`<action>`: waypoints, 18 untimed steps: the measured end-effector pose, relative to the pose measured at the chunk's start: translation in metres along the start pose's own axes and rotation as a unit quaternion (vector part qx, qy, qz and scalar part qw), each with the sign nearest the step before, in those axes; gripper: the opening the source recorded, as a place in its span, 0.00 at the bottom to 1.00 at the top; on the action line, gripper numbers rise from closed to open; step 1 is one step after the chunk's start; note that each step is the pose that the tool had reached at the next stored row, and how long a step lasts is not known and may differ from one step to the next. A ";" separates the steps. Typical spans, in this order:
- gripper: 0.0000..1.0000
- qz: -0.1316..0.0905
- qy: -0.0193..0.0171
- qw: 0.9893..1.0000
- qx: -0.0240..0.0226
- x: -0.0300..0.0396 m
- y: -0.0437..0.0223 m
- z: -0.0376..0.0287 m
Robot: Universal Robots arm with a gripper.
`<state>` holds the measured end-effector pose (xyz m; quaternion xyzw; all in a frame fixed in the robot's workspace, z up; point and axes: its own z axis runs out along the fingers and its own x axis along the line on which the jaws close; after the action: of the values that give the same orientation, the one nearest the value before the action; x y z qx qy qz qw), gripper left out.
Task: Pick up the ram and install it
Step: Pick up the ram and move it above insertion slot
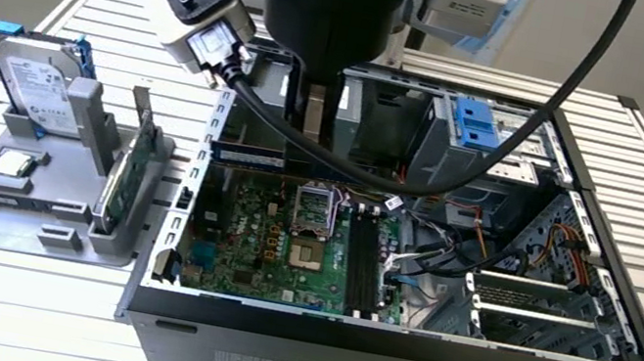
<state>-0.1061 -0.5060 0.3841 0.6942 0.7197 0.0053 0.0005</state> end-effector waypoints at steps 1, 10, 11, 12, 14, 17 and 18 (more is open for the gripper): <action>0.00 0.000 0.000 1.000 0.000 0.0000 0.0004 0.0000; 0.00 0.000 0.000 1.000 0.000 -0.0002 0.0048 0.0000; 0.00 0.000 0.000 1.000 0.000 -0.0002 0.0053 0.0001; 0.00 0.000 0.000 1.000 0.000 -0.0002 0.0057 0.0001; 0.00 0.000 0.000 1.000 0.000 -0.0002 0.0066 0.0001; 0.00 0.000 0.000 1.000 0.000 -0.0003 0.0080 0.0001; 0.00 0.000 0.000 1.000 0.000 -0.0003 0.0084 0.0001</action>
<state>-0.0977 -0.5060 0.3841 0.6942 0.7197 0.0053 0.0005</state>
